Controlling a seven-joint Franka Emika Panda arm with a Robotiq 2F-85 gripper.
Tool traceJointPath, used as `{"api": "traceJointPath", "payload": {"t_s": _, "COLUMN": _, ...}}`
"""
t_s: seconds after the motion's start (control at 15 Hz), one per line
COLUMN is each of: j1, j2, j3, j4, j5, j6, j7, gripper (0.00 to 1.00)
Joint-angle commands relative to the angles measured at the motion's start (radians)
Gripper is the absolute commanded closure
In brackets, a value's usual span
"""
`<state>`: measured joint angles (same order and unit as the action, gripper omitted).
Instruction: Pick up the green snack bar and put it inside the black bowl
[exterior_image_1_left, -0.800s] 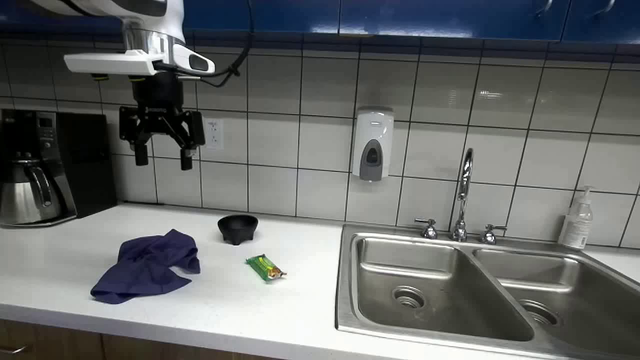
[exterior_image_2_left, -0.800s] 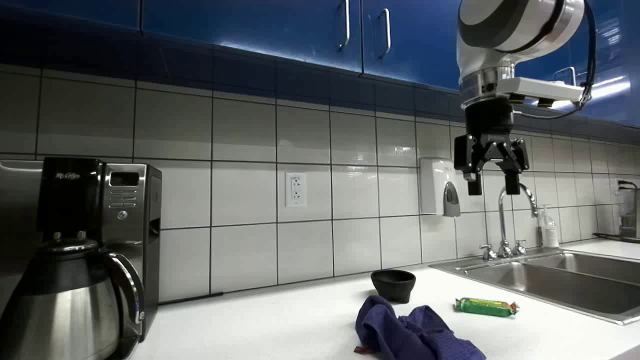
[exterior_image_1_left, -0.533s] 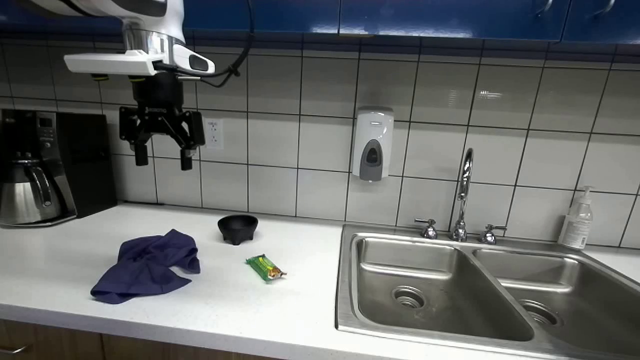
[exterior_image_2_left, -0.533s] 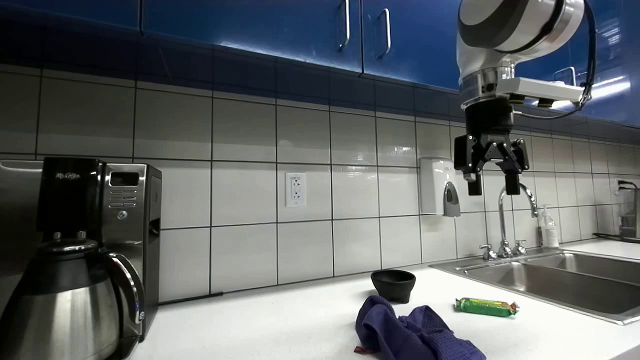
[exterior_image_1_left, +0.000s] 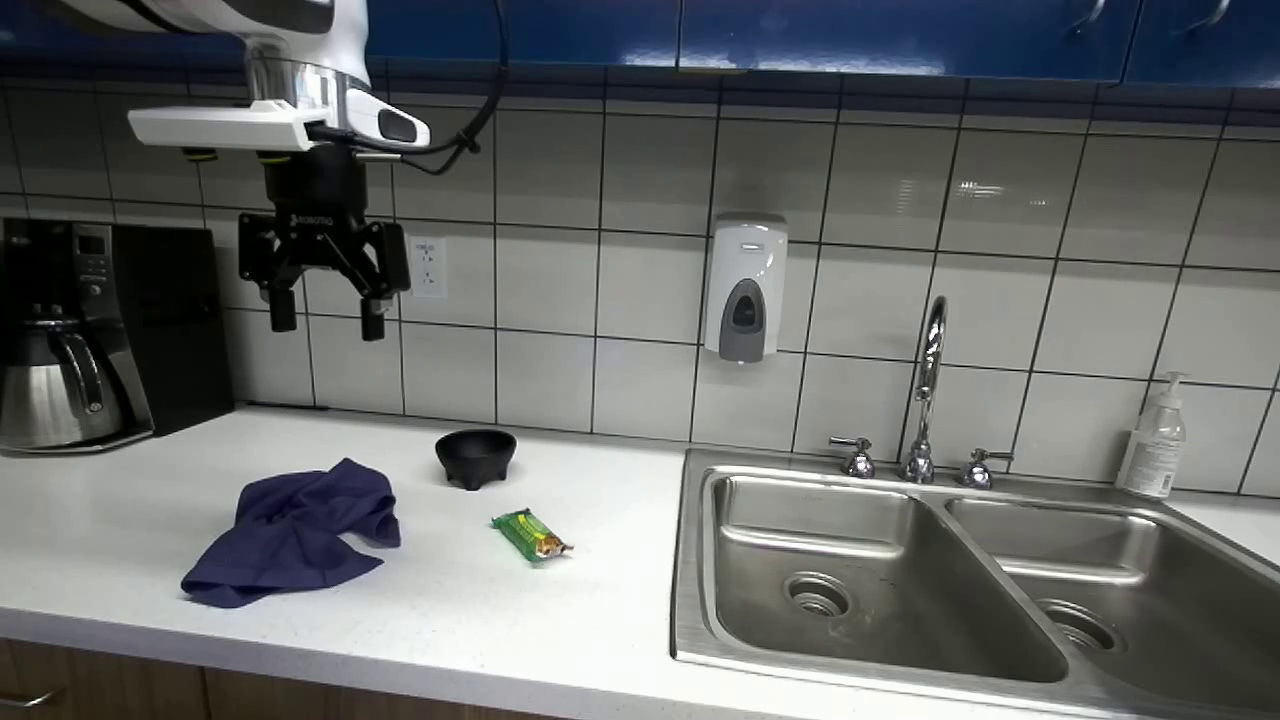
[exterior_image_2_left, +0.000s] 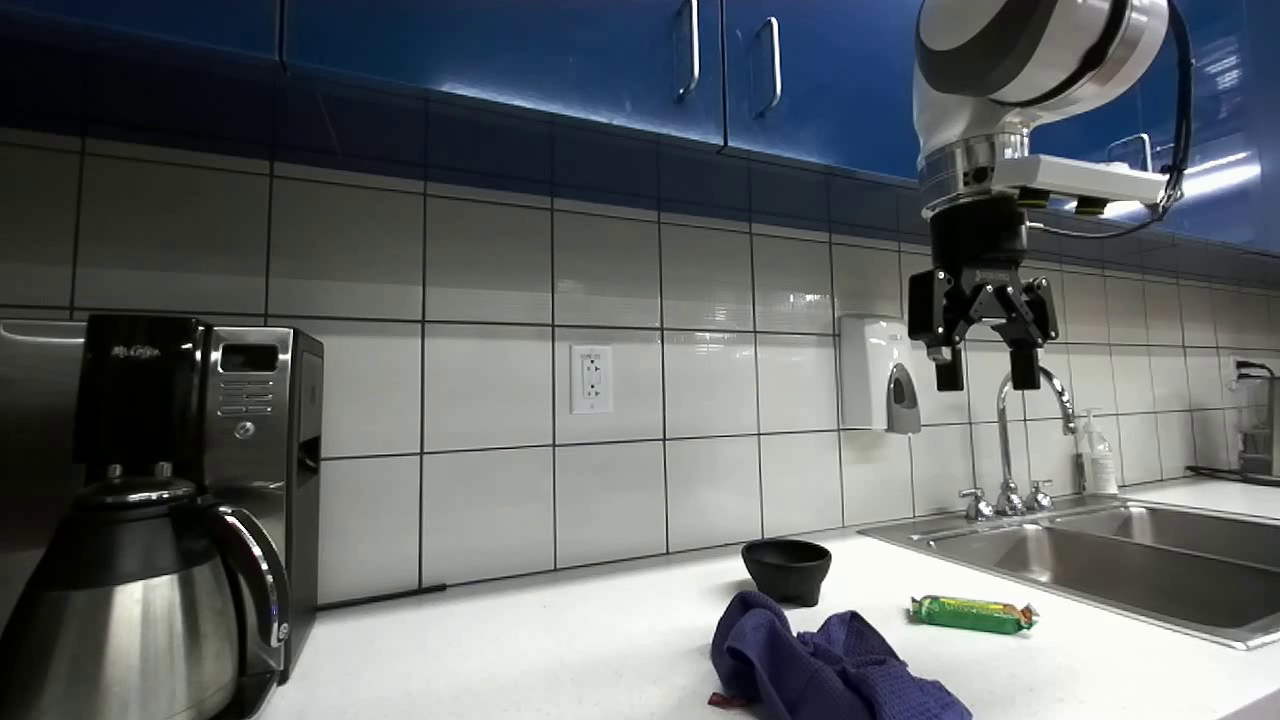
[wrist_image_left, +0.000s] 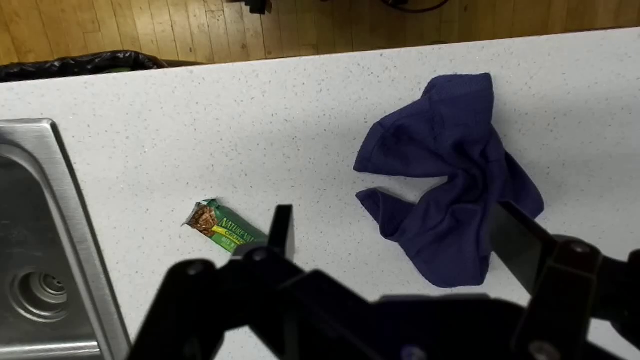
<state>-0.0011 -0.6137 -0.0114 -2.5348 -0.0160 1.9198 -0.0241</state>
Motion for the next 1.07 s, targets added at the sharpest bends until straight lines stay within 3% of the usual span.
{"api": "traceJointPath", "payload": {"t_s": 0.0, "j1": 0.000, "j2": 0.000, "j3": 0.001, "j4": 0.002, "j5": 0.000, "j6": -0.002, "j7": 0.000, "gripper": 0.00}}
{"api": "traceJointPath", "payload": {"t_s": 0.67, "j1": -0.018, "j2": 0.109, "j3": -0.027, "j4": 0.005, "j5": -0.046, "j6": 0.038, "j7": -0.045, "gripper": 0.00}}
{"api": "traceJointPath", "payload": {"t_s": 1.0, "j1": -0.053, "j2": 0.238, "j3": -0.036, "j4": 0.008, "j5": -0.153, "j6": 0.130, "j7": -0.030, "gripper": 0.00}}
